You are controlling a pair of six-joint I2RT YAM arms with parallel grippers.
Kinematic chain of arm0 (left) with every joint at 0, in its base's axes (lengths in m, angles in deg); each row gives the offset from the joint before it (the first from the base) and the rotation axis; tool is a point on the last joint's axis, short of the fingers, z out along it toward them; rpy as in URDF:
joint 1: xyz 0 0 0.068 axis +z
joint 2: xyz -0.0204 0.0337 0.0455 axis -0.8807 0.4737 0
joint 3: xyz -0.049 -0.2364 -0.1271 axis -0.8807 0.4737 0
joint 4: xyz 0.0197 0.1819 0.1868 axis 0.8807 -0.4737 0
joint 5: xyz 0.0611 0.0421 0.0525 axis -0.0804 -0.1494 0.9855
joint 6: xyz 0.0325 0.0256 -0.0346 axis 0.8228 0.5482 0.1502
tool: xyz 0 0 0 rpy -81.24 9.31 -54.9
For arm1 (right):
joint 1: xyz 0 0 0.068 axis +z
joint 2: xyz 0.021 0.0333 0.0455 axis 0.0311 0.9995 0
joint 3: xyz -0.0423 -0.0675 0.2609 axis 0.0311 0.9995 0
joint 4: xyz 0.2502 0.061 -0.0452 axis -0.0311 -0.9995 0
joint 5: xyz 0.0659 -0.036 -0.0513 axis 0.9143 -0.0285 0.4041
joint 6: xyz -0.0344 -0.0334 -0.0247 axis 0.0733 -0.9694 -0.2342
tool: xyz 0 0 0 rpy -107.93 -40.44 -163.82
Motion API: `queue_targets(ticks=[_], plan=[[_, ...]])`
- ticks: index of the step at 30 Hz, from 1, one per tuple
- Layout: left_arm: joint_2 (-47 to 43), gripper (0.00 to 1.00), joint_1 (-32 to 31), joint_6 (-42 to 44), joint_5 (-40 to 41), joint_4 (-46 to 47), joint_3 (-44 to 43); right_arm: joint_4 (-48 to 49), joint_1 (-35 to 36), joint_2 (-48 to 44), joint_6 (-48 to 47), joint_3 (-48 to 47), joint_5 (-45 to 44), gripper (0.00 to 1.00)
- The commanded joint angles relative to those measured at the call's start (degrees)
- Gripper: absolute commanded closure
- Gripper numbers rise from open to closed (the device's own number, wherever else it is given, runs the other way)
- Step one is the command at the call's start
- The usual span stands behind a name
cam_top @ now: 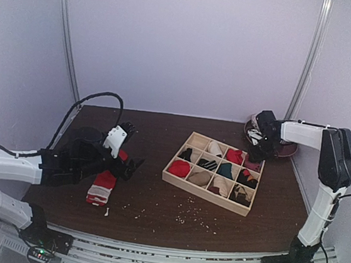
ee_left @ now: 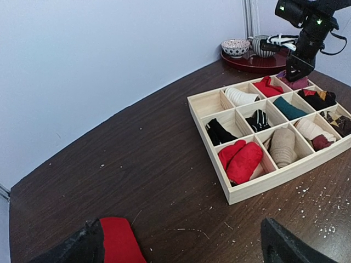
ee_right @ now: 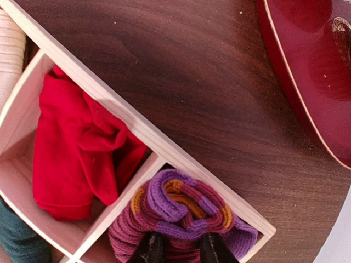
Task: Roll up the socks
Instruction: Adjust the pair of socks at the center of the board.
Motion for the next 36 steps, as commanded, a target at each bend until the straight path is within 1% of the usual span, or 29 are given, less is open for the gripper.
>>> queue_targets(ticks=[1,5,9,11,14,16,20,24,26,28,30,36], plan=[[0.1,0.02,0.4,1.1,1.0,0.9,-1.6,-7.9,0.9,8.1,-0.1,3.9,-3.1,0.76],[-0.1,0.02,0.4,0.8,1.2,0.6,-1.4,-7.9,1.1,10.1,0.2,5.5,-4.7,0.76],[0.0,0.02,0.4,0.6,1.3,0.5,-1.3,-4.9,1.1,10.5,0.7,6.1,-4.5,0.75],[0.4,0.02,0.4,0.6,1.2,0.1,-1.8,-3.6,1.1,9.4,1.0,5.4,-4.2,0.72],[0.7,0.02,0.4,0.7,1.2,-0.2,-2.2,-2.1,0.9,6.7,1.7,3.0,-3.3,0.63],[0.5,0.02,0.4,0.7,1.2,-0.2,-2.2,-2.0,0.9,4.7,1.8,0.9,-1.9,0.60],[0.2,0.02,0.4,0.6,1.1,-0.3,-2.2,-2.9,0.7,1.2,1.8,-2.5,1.2,0.58],[0.1,0.02,0.4,0.6,1.1,-0.2,-2.1,-3.2,0.6,-2.8,2.3,-2.6,4.6,0.57],[0.2,0.02,0.4,0.5,1.1,-0.2,-2.1,-3.1,0.6,-4.7,2.7,-1.6,5.6,0.59],[0.4,0.02,0.4,0.5,1.1,-0.2,-2.2,-4.0,0.6,-6.1,3.0,-0.7,6.3,0.70],[0.5,0.02,0.4,0.6,1.1,-0.1,-2.2,-4.4,0.6,-7.0,3.2,0.5,6.9,0.77],[1.2,0.02,0.4,0.6,1.0,-0.1,-2.5,-3.6,0.4,-9.9,4.3,5.7,6.6,0.80]])
